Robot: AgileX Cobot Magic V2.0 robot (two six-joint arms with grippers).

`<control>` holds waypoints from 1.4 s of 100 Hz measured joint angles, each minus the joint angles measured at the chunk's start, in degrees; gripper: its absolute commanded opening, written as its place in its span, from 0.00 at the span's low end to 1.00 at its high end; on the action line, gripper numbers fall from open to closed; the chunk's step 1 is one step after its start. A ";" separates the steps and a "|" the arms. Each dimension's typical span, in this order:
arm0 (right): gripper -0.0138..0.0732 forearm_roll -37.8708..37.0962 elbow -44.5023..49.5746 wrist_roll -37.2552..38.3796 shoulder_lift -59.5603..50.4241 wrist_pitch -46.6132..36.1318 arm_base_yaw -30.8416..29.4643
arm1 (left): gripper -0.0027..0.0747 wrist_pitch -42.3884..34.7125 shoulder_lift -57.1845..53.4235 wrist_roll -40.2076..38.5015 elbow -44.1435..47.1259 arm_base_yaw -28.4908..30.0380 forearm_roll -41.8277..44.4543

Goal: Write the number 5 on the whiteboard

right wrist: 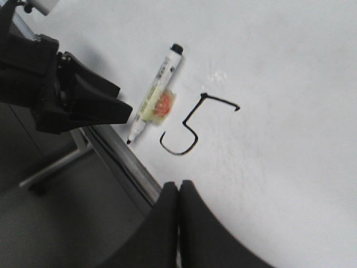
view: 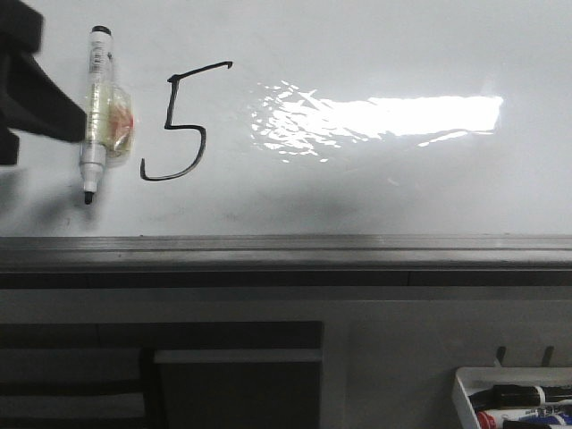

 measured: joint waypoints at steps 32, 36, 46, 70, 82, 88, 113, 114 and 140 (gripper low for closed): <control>0.09 -0.10 28.05 0.00 -25.92 -19.58 0.00 | 0.01 0.26 -27.22 0.00 5.34 -3.31 9.63; 0.09 -0.10 31.92 0.00 -30.07 -21.42 0.00 | 0.01 -0.37 -30.66 0.00 7.21 -3.74 11.16; 0.09 -0.10 39.70 0.00 -39.46 -23.44 0.00 | 0.01 -1.07 -37.93 0.00 11.89 -4.24 14.71; 0.09 -0.10 50.70 0.00 -56.32 -24.11 0.00 | 0.01 -1.07 -47.58 0.00 18.76 -4.34 16.93; 0.09 -0.10 51.89 0.00 -58.48 -24.15 0.00 | 0.01 -1.07 -47.98 0.00 19.42 -4.34 16.93; 0.09 -0.10 52.01 0.00 -58.70 -24.39 0.00 | 0.01 -1.14 -47.98 0.00 19.79 -4.34 17.02; 0.09 -0.22 52.01 0.00 -58.69 -24.90 0.00 | 0.01 -1.14 -47.98 0.00 20.13 -4.34 17.15; 0.09 -0.22 52.01 0.00 -58.69 -24.90 0.00 | 0.01 -1.14 -47.98 0.00 20.13 -4.34 17.15; 0.09 -0.22 52.01 0.00 -58.69 -24.90 0.00 | 0.01 -1.14 -47.98 0.00 20.13 -4.34 17.15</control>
